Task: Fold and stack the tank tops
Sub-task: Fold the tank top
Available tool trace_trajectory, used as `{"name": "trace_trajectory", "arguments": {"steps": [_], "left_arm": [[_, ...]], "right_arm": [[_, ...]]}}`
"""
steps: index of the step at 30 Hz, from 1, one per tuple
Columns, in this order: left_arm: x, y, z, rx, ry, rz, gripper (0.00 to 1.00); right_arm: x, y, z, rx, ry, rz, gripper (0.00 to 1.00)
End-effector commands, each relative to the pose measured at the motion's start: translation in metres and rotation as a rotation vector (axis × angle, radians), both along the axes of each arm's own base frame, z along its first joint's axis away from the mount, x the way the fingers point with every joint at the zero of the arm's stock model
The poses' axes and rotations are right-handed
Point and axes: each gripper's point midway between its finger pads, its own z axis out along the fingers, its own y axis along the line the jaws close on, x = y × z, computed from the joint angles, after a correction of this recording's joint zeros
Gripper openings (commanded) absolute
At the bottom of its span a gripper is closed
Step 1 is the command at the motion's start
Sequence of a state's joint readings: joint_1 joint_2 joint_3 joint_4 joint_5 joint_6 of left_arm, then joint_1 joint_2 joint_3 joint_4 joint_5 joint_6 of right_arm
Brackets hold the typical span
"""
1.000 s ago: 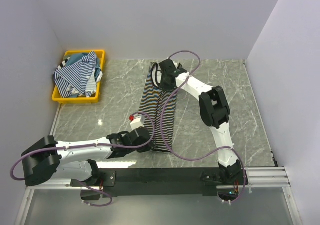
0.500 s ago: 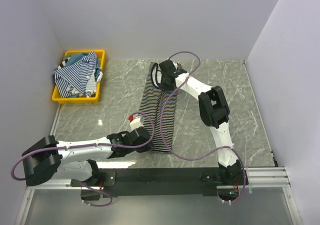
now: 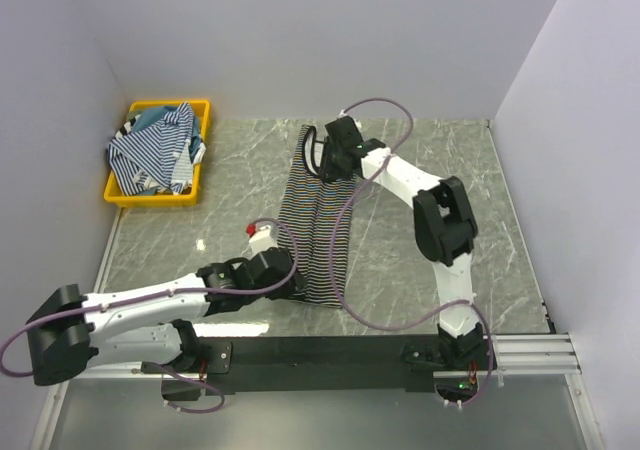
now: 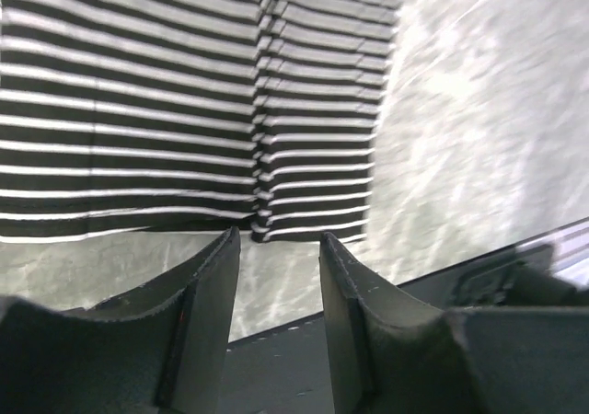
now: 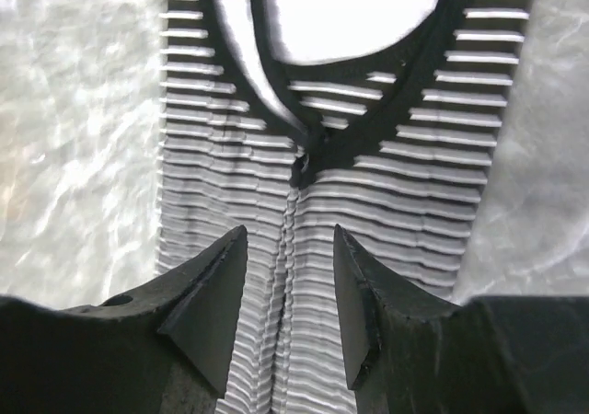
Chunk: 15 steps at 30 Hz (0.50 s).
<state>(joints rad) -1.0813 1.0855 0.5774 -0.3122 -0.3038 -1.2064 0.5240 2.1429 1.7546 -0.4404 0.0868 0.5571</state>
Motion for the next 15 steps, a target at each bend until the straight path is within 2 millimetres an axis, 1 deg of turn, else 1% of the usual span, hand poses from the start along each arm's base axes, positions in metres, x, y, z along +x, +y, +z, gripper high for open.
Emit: {"name": "trace_trajectory", "arguments": {"steps": [1, 2, 3, 4, 5, 6, 7, 8, 9, 10, 11, 12, 13, 14, 15], "left_arm": [[0.020, 0.015, 0.034, -0.005, -0.071, 0.080, 0.46], [0.022, 0.027, 0.031, 0.028, -0.067, 0.108, 0.47], [0.024, 0.033, 0.033, 0.026, -0.070, 0.127, 0.47], [0.031, 0.047, 0.028, 0.042, -0.063, 0.168, 0.49], [0.031, 0.052, 0.026, 0.034, -0.051, 0.174, 0.52], [0.034, 0.055, 0.031, 0.009, -0.065, 0.175, 0.53], [0.040, 0.066, 0.025, 0.004, -0.061, 0.207, 0.54], [0.043, 0.068, 0.026, -0.013, -0.060, 0.212, 0.56], [0.044, 0.067, 0.028, -0.039, -0.061, 0.200, 0.56], [0.048, 0.073, 0.024, -0.036, -0.052, 0.220, 0.57], [0.050, 0.076, 0.022, -0.032, -0.045, 0.225, 0.58], [0.049, 0.075, 0.015, -0.027, -0.022, 0.209, 0.59], [0.051, 0.077, 0.010, -0.031, -0.014, 0.215, 0.59], [0.051, 0.077, 0.006, -0.035, -0.004, 0.211, 0.60], [0.049, 0.075, 0.000, -0.046, 0.018, 0.198, 0.60]], "right_arm": [[-0.012, -0.005, 0.073, 0.095, -0.145, -0.003, 0.50], [-0.017, -0.006, 0.077, 0.114, -0.162, -0.007, 0.50], [-0.027, -0.012, 0.099, 0.145, -0.201, -0.008, 0.50], [-0.046, -0.020, 0.076, 0.133, -0.158, -0.003, 0.50], [-0.054, -0.022, 0.078, 0.156, -0.166, -0.003, 0.51], [-0.064, -0.025, 0.076, 0.168, -0.164, -0.001, 0.51], [-0.089, -0.034, 0.068, 0.180, -0.147, 0.008, 0.51], [-0.102, -0.035, 0.064, 0.201, -0.136, 0.011, 0.51], [-0.112, -0.033, 0.064, 0.227, -0.151, 0.024, 0.51], [-0.135, -0.043, 0.052, 0.223, -0.135, 0.022, 0.51], [-0.148, -0.039, 0.049, 0.237, -0.131, 0.034, 0.52], [-0.159, -0.039, 0.044, 0.239, -0.126, 0.041, 0.52], [-0.176, -0.043, 0.035, 0.234, -0.113, 0.051, 0.52], [-0.187, -0.039, 0.030, 0.238, -0.101, 0.058, 0.52], [-0.206, -0.035, 0.020, 0.230, -0.081, 0.087, 0.52]]}}
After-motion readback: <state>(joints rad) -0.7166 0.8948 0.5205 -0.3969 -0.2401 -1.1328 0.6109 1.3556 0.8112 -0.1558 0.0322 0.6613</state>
